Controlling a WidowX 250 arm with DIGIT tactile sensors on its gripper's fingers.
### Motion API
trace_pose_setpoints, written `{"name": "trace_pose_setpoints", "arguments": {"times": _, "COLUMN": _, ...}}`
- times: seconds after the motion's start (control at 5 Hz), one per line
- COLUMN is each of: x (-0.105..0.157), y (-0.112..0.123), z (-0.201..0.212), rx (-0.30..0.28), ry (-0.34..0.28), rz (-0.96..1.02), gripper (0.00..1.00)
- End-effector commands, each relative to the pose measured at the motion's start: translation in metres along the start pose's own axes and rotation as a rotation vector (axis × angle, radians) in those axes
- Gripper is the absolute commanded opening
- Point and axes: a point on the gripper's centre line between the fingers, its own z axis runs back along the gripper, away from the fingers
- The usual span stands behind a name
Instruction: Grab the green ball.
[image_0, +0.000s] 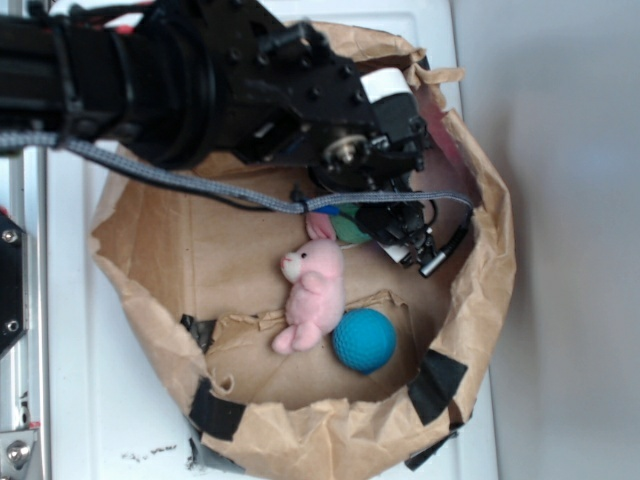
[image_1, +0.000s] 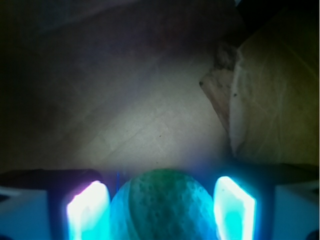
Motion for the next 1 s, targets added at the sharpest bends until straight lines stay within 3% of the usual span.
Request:
{"name": "trace_pose_setpoints", "arguments": {"times": 0.0, "x": 0.013, "y": -0.01, "z": 0.024, "rx": -0.073, "ry": -0.043, "rz": -0.025, "gripper": 0.0}}
{"name": "trace_pose_setpoints", "arguments": {"times": 0.4, "x": 0.016, "y": -0.001, "z": 0.081, "rx": -0.15, "ry": 0.048, "rz": -0.012, "gripper": 0.0}}
{"name": "trace_pose_setpoints", "arguments": {"times": 0.6, "x": 0.018, "y": 0.004, "z": 0.106, "rx": -0.163, "ry": 0.115, "rz": -0.03, "gripper": 0.0}}
{"name": "trace_pose_setpoints", "arguments": {"times": 0.8, "x": 0.014, "y": 0.01, "z": 0.123, "rx": -0.148, "ry": 0.122, "rz": -0.053, "gripper": 0.0}}
